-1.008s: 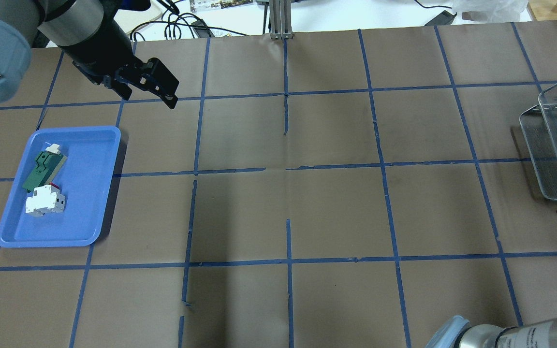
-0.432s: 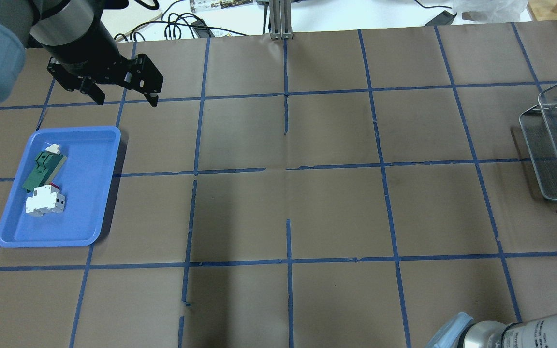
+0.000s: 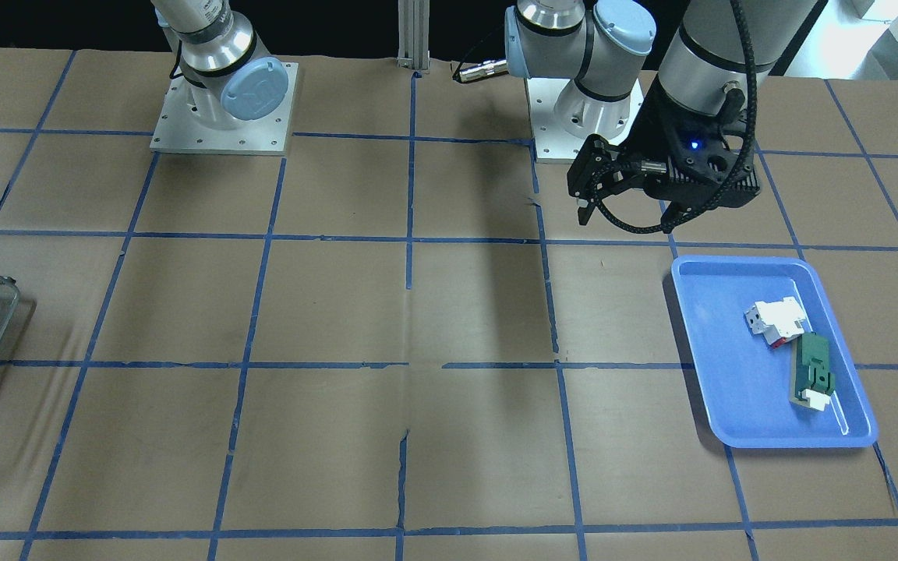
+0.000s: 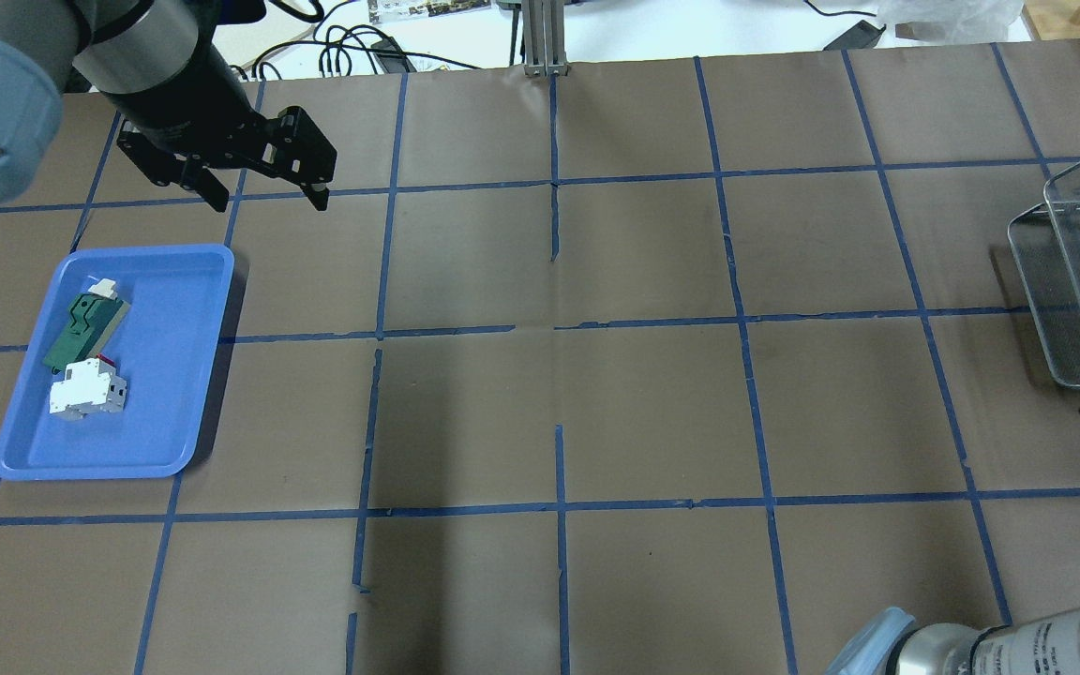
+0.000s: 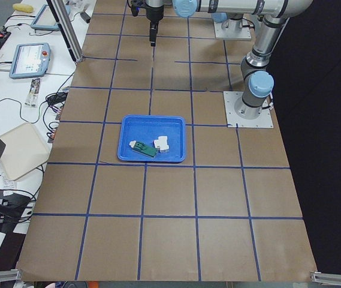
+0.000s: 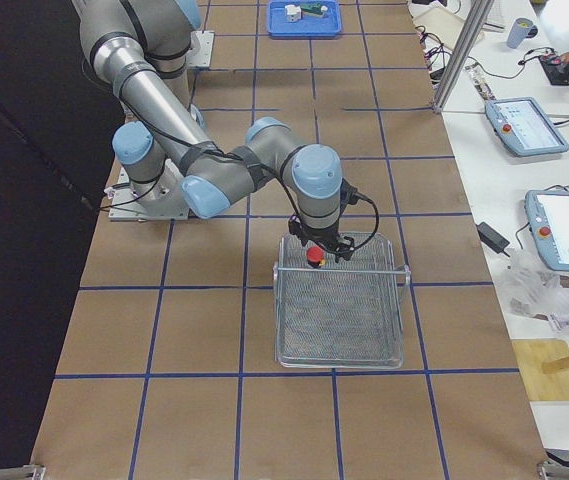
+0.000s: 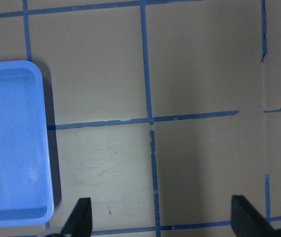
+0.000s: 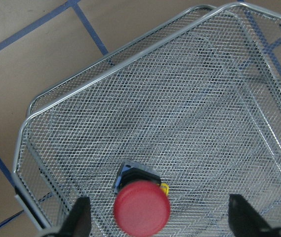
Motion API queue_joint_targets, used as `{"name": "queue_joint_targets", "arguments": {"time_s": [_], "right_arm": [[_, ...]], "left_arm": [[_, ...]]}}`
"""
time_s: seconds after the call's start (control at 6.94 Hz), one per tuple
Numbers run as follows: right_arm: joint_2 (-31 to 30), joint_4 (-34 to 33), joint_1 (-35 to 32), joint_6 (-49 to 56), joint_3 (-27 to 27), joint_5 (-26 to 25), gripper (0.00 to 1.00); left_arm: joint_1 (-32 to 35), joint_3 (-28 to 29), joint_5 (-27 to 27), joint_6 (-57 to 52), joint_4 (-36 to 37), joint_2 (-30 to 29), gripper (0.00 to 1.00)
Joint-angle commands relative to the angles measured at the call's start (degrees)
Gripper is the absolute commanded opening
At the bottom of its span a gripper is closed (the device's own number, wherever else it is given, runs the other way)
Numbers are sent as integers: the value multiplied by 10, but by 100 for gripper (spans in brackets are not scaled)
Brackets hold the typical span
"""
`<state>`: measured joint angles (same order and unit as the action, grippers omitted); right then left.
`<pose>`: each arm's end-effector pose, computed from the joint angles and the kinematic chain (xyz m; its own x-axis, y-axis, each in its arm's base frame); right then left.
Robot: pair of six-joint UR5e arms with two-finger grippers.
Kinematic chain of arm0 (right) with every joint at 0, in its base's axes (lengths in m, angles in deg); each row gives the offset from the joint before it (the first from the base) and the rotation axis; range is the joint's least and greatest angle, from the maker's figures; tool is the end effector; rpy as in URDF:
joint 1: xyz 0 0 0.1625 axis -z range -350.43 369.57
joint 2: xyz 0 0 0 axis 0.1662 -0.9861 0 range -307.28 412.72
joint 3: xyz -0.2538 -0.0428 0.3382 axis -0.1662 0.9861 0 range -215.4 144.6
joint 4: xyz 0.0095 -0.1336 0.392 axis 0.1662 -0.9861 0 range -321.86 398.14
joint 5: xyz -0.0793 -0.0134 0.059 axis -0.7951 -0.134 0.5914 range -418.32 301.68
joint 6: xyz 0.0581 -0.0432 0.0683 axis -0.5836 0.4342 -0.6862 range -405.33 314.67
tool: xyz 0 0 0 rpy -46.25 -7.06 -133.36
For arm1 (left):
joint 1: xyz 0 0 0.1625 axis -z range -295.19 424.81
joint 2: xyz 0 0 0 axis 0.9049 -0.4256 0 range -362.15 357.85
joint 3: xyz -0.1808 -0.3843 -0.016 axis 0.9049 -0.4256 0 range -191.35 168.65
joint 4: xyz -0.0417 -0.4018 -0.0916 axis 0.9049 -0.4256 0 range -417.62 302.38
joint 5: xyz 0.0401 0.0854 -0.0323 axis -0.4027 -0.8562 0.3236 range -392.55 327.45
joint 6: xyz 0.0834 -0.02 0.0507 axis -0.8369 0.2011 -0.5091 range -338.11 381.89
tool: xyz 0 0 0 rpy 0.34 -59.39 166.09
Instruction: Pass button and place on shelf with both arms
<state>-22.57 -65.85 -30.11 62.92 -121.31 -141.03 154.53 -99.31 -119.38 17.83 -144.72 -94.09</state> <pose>-0.3676 -0.4947 0.4086 -0.5296 -0.8429 0.0955 -0.8475 0.5209 -0.1020 -0.1362 -0.5120 0.4938 -0.9963 0.0686 0.0515 0.0657 0.9963 -0.0561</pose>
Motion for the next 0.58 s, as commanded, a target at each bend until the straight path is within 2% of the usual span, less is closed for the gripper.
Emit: {"name": "queue_joint_targets", "arguments": {"time_s": [0.0,0.14,0.43], "right_arm": [[-6,2,-7,-1,2,-1,100],[-27,3,-41,-36,4,-2,100],[-84,40,-157,-221,1,-9,100]], "left_arm": [[1,0,5,3,-3,1,100],[1,0,6,3,-2,2,100],[1,-1,6,4,-2,4,100]]}}
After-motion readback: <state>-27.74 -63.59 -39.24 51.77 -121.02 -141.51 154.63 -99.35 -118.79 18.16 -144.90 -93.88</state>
